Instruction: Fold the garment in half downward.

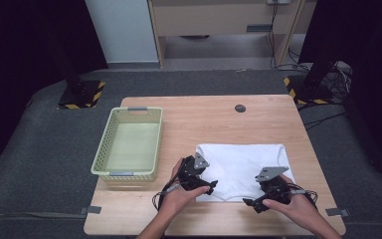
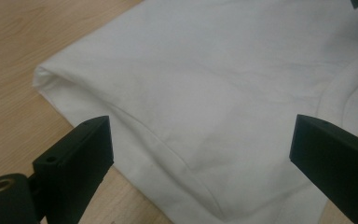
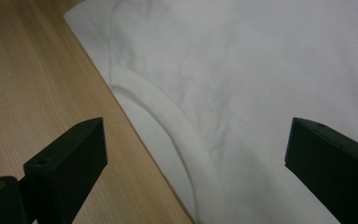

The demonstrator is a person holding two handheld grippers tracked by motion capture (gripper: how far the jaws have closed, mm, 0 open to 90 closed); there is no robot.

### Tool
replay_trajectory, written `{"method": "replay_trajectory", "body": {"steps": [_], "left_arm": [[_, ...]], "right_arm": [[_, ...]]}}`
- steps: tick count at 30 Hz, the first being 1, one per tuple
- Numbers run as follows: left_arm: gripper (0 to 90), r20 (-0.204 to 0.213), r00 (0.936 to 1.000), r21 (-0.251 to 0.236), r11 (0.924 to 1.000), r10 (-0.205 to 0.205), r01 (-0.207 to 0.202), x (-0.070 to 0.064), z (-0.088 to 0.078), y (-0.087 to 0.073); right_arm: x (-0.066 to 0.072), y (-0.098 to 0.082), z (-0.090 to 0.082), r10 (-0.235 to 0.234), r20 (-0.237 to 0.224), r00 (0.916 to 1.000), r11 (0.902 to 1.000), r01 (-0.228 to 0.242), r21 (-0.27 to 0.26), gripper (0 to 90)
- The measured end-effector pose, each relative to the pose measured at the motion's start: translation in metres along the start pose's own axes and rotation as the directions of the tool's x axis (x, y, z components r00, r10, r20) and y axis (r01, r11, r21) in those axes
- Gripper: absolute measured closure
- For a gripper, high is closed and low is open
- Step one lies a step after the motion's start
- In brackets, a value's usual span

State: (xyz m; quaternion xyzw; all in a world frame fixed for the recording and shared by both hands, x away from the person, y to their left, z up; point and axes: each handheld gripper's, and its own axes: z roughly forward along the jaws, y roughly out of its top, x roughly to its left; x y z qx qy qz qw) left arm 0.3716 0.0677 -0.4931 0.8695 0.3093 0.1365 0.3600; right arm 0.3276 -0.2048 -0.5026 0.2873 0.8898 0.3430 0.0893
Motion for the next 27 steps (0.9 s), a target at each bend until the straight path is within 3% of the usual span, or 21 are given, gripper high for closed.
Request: {"method": "replay_trajectory", "body": {"steps": [8, 11, 13, 17, 20, 23, 27], "left_arm": [[9.4, -0.047, 0.9988, -0.006, 0.9999, -0.016, 0.016, 0.014, -0.003, 0.02], [10.1, -0.064, 0.9974, -0.017, 0.9994, -0.033, 0.032, 0.02, -0.003, 0.023], [10.1, -0.07, 0.9953, -0.028, 0.9975, -0.067, 0.066, 0.028, -0.002, 0.03], [11.3, -0.09, 0.9944, -0.032, 0.998, -0.056, 0.054, 0.034, 0.001, 0.042], [13.5, -0.15, 0.9862, -0.065, 0.996, -0.07, 0.061, 0.041, 0.001, 0.047], [14.0, -0.135, 0.984, -0.089, 0.9906, -0.115, 0.104, 0.047, 0.004, 0.05], [14.1, -0.13, 0.986, -0.088, 0.9917, -0.105, 0.094, 0.051, 0.006, 0.055]], "right_arm": [[0.022, 0.028, 0.027, -0.06, -0.064, 0.9962, 0.9982, 0.06, 0.001, 6.7], [0.03, 0.037, 0.035, -0.08, -0.08, 0.9936, 0.9968, 0.08, -0.002, 8.3], [0.036, 0.042, 0.041, -0.088, -0.097, 0.9914, 0.9961, 0.088, -0.01, 9.9], [0.044, 0.052, 0.052, -0.102, -0.116, 0.9879, 0.9948, 0.102, -0.007, 12.2], [0.049, 0.059, 0.059, -0.109, -0.123, 0.9865, 0.9941, 0.109, -0.008, 12.9], [0.052, 0.065, 0.062, -0.101, -0.131, 0.9862, 0.9948, 0.099, -0.022, 13.6], [0.054, 0.072, 0.068, -0.1, -0.131, 0.9862, 0.9949, 0.098, -0.022, 14.0]]}}
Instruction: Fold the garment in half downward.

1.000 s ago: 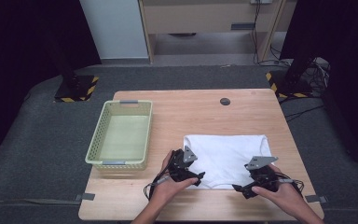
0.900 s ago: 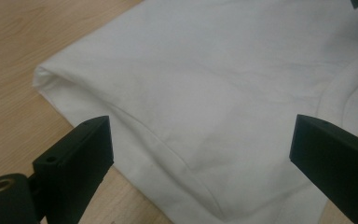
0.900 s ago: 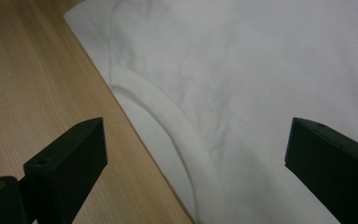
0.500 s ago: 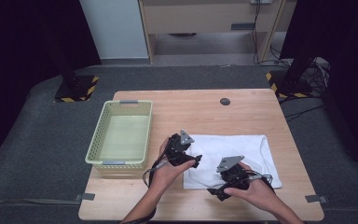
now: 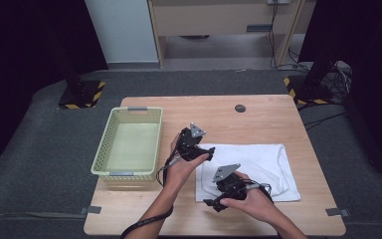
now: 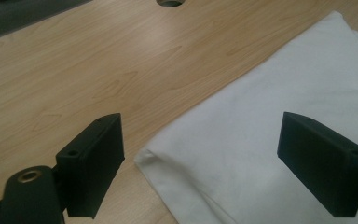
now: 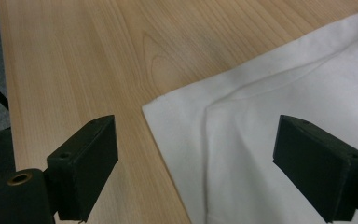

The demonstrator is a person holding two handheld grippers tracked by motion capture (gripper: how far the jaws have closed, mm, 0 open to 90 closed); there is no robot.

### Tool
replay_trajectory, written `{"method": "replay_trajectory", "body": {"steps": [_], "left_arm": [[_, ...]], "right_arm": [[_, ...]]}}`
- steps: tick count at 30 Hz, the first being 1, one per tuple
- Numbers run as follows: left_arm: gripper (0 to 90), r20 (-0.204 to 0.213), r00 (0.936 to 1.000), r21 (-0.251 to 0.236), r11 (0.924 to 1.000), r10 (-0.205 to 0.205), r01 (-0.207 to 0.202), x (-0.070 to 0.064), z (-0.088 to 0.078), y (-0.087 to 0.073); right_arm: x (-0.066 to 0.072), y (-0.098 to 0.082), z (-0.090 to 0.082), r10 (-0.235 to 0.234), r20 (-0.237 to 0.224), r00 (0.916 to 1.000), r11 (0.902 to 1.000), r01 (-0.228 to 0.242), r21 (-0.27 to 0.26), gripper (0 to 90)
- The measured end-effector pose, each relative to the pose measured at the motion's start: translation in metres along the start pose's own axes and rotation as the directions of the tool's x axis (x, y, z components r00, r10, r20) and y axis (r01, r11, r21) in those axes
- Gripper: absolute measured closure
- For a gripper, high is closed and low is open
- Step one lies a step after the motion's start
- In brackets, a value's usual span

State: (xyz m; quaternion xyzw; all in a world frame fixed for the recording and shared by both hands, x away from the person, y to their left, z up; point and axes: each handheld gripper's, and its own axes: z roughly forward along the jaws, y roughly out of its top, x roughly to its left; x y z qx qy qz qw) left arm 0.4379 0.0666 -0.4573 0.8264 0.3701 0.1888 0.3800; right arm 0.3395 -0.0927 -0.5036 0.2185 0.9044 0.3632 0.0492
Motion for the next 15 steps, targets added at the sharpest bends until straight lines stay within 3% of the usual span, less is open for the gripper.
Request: {"method": "replay_trajectory", "body": {"steps": [2, 9, 15], "left_arm": [[14.2, 0.008, 1.0, 0.003, 1.0, 0.002, -0.002, 0.001, 0.002, 0.0], [14.3, 0.014, 0.9999, 0.014, 0.9999, 0.009, -0.009, 0.004, 0.011, 0.002], [14.6, -0.005, 1.0, 0.015, 0.9999, -0.002, 0.002, 0.011, 0.014, 0.007]], "right_arm": [[0.0, 0.003, 0.002, -0.013, 0.014, 0.9998, 0.9999, 0.013, 0.004, 13.9], [-0.004, 0.009, 0.005, 0.009, 0.022, 0.9997, 0.9999, -0.009, -0.007, 12.6], [-0.002, 0.01, 0.009, 0.011, 0.018, 0.9998, 0.9999, -0.011, -0.009, 11.9]]}}
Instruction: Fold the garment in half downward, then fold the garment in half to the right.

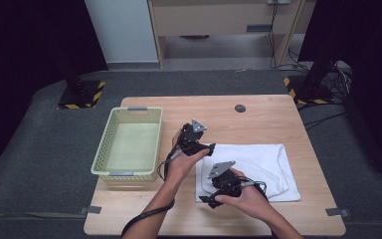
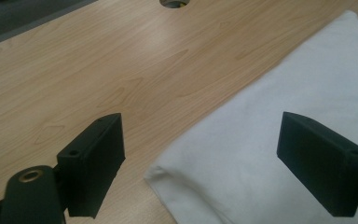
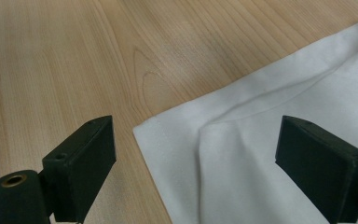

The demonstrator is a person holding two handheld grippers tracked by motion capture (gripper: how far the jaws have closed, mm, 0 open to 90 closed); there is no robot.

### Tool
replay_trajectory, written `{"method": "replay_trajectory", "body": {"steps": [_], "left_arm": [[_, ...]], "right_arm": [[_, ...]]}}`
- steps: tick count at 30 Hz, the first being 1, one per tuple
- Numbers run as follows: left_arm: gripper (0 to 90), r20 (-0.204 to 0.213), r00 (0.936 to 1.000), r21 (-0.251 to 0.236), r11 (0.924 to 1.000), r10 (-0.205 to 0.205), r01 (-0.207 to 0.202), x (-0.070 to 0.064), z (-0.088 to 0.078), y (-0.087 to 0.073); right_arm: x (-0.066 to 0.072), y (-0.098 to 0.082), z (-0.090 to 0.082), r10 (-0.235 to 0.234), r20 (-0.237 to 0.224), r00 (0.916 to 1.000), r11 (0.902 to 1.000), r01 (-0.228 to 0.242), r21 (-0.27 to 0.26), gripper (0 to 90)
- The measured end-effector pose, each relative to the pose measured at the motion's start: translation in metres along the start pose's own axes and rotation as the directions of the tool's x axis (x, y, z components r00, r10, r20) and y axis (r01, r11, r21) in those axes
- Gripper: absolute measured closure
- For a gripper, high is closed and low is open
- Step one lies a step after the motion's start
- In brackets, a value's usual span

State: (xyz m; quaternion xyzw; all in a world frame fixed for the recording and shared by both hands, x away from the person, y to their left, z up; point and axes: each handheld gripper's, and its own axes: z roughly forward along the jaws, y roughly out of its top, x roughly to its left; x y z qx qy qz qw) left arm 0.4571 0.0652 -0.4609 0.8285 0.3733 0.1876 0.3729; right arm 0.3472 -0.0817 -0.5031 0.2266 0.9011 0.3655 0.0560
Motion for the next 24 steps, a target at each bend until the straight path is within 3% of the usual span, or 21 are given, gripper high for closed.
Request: {"method": "replay_trajectory", "body": {"steps": [8, 12, 24], "left_arm": [[14.5, -0.008, 1.0, 0.021, 0.9998, 0.002, -0.002, 0.002, 0.003, -0.003], [14.5, -0.019, 0.9995, 0.034, 0.9991, -0.024, 0.025, 0.008, 0.006, -0.007], [14.5, -0.029, 0.9991, 0.047, 0.9983, -0.032, 0.034, 0.015, 0.007, -0.01]], "right_arm": [[-0.002, -0.005, 0.004, 0.015, 0.001, 0.9999, 0.9999, -0.015, 0.001, 11.1], [0.001, -0.006, 0.008, 0.022, -0.003, 0.9998, 0.9997, -0.022, 0.006, 10.6], [0.008, -0.006, 0.015, 0.01, 0.012, 0.9999, 0.9999, -0.01, -0.003, 8.2]]}}
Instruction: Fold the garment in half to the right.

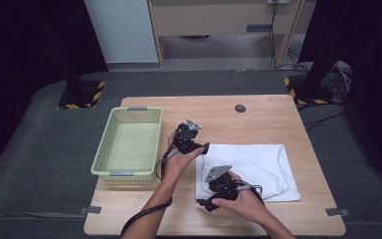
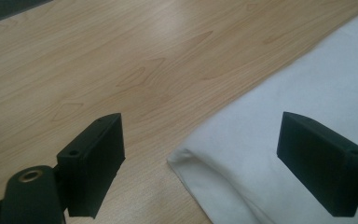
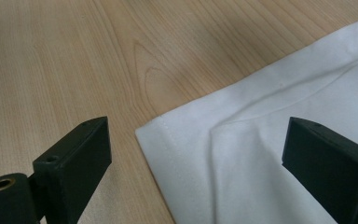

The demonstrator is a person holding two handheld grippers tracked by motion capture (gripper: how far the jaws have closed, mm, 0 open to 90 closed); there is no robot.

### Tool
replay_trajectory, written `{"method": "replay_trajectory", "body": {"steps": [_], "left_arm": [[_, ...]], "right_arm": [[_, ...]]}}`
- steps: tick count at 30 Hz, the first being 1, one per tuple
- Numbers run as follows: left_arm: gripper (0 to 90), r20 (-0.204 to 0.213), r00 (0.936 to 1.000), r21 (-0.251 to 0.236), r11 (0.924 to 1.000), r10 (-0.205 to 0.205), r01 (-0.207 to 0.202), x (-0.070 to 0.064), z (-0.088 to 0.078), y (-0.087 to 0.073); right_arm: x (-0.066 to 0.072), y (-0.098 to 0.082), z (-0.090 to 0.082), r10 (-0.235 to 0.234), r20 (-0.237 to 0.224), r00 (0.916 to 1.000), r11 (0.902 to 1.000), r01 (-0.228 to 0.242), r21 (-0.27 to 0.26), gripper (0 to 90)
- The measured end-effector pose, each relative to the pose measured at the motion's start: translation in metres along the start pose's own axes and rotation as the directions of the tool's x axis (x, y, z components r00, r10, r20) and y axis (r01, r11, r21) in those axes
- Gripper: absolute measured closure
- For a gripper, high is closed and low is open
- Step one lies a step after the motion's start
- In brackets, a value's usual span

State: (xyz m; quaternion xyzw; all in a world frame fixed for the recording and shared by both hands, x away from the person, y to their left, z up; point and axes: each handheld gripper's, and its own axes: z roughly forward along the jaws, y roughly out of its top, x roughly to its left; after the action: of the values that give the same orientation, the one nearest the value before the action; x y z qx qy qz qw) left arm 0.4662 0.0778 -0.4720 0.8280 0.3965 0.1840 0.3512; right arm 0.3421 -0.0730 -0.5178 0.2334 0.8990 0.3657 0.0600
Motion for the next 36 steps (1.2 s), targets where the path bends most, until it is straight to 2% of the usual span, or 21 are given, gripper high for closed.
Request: {"method": "replay_trajectory", "body": {"steps": [11, 15, 22, 26, 31, 36], "left_arm": [[15.5, -0.001, 0.9999, 0.001, 0.9999, -0.016, 0.016, -0.001, 0.01, -0.003], [15.6, -0.002, 0.9998, 0.004, 0.9998, -0.018, 0.018, 0.0, 0.011, -0.004], [15.6, -0.006, 0.9995, 0.006, 0.9995, -0.031, 0.031, 0.003, 0.01, -0.007], [15.6, -0.001, 0.9992, 0.001, 0.9992, -0.04, 0.04, 0.005, 0.009, -0.008], [16.4, 0.013, 0.9986, 0.004, 0.9987, -0.051, 0.051, 0.006, 0.008, -0.006], [16.7, 0.015, 0.9986, -0.013, 0.9986, -0.05, 0.051, 0.004, 0.008, -0.005]], "right_arm": [[0.005, 0.001, 0.001, -0.017, 0.012, 0.9998, 0.9999, 0.017, 0.002, 16.4], [0.008, 0.004, 0.006, -0.029, 0.019, 0.9994, 0.9995, 0.028, 0.011, 16.0], [0.008, 0.002, 0.019, -0.054, 0.055, 0.9971, 0.9975, 0.051, 0.048, 9.7], [0.005, -0.001, 0.023, -0.044, 0.064, 0.997, 0.9977, 0.041, 0.054, 9.8], [0.003, -0.002, 0.022, -0.046, 0.078, 0.9959, 0.9984, 0.044, 0.036, 16.5], [-0.005, -0.006, 0.015, -0.034, 0.093, 0.9951, 0.9994, 0.033, 0.009, 36.4]]}}
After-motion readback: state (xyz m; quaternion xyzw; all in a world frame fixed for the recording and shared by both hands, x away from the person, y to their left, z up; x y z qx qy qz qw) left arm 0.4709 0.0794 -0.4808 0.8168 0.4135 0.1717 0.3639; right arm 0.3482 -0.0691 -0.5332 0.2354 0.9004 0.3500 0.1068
